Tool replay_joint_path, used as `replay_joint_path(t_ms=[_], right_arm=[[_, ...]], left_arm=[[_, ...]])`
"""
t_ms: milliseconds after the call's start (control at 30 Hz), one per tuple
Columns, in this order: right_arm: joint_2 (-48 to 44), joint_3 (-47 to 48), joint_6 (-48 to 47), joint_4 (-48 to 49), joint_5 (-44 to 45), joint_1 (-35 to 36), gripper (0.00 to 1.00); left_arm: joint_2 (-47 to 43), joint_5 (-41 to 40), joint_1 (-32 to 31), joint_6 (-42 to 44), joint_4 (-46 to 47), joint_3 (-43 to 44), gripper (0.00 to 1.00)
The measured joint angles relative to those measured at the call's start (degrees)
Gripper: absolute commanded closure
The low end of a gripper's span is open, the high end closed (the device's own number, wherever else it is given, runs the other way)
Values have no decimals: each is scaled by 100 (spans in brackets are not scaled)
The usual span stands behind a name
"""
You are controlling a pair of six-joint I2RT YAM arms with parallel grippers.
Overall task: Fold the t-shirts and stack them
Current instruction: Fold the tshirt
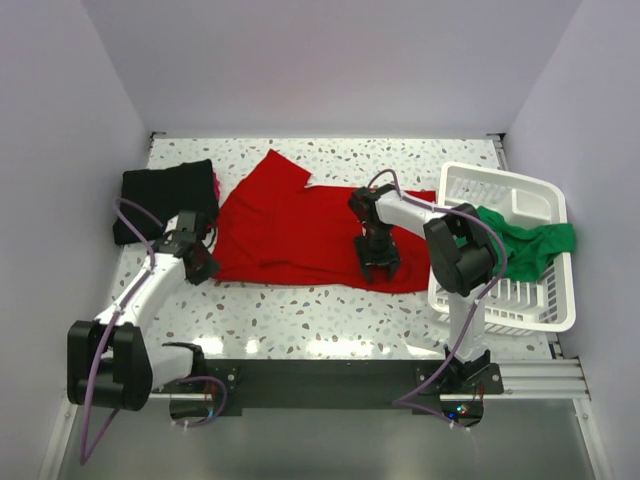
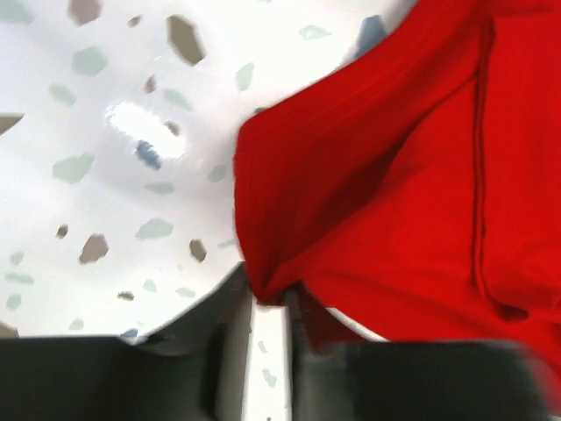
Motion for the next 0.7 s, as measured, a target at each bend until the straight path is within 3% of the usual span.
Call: replay_joint_path(t_ms=[33, 133, 367, 700], right_arm=[[0, 7, -20, -9, 0, 2, 41], [0, 70, -57, -70, 7, 0, 41], [0, 741, -140, -308, 11, 0, 39], [68, 1154, -267, -385, -26, 0, 37]], left_arm=[[-85, -24, 7, -35, -74, -22, 55], [-321, -142, 57, -144, -313, -55, 37], [-417, -190, -13, -146, -529, 245, 36], [782, 667, -769, -142, 835, 608, 38]])
